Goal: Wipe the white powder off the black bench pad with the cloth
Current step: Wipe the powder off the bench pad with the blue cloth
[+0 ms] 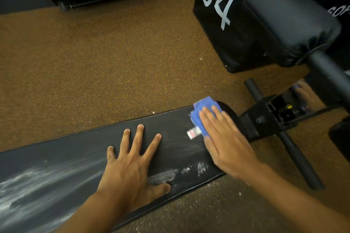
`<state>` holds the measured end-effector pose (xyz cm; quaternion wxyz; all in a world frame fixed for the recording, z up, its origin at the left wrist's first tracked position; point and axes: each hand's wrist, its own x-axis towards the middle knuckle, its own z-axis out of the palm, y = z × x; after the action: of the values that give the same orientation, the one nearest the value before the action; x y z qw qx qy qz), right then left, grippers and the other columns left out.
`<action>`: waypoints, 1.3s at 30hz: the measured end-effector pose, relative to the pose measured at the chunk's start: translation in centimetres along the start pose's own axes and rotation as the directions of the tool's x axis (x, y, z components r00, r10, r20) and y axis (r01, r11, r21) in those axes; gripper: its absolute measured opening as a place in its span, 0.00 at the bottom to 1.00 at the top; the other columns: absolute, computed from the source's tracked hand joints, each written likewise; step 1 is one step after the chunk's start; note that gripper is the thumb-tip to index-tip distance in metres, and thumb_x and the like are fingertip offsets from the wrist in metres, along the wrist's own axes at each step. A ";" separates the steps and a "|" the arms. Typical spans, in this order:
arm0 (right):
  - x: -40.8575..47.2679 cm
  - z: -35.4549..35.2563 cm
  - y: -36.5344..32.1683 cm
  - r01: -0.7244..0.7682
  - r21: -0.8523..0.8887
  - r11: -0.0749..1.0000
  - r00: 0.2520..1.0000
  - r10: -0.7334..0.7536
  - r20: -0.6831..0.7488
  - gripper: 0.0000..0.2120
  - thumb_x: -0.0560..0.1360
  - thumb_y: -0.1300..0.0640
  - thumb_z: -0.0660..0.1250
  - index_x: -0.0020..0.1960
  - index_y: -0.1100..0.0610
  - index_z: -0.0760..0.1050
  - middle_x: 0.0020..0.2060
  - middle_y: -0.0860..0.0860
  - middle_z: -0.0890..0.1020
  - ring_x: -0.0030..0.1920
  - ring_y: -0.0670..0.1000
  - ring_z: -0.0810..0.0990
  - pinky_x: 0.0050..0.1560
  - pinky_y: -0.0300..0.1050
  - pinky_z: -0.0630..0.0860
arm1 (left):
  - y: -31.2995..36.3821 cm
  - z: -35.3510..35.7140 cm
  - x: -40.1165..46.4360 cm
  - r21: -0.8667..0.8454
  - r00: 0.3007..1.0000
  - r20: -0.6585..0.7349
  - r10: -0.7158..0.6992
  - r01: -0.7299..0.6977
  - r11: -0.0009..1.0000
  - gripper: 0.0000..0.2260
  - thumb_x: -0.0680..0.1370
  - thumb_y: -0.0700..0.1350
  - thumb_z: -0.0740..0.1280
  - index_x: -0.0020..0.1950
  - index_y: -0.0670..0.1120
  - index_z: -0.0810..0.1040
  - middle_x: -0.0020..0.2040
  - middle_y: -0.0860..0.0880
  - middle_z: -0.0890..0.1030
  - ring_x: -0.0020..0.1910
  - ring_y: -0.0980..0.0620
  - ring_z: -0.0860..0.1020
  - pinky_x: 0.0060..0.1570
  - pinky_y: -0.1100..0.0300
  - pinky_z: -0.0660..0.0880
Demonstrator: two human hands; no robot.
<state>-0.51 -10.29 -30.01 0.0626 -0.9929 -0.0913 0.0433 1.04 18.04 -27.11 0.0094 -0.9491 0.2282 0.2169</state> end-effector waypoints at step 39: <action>-4.4 0.5 0.6 0.034 -0.073 0.997 0.999 -0.035 -0.011 0.28 0.83 0.49 0.47 0.81 0.59 0.51 0.80 0.55 0.55 0.80 0.54 0.47 0.78 0.58 0.51 | 0.1 -0.3 0.2 0.084 0.998 0.063 -0.014 0.008 0.996 0.54 0.61 0.85 0.49 0.77 0.63 0.29 0.81 0.47 0.30 0.80 0.38 0.37 0.75 0.32 0.56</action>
<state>-4.82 -11.63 -30.28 0.0279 -0.9930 -0.1097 0.0329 1.28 17.80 -26.91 0.0577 -0.9418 0.2315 0.2369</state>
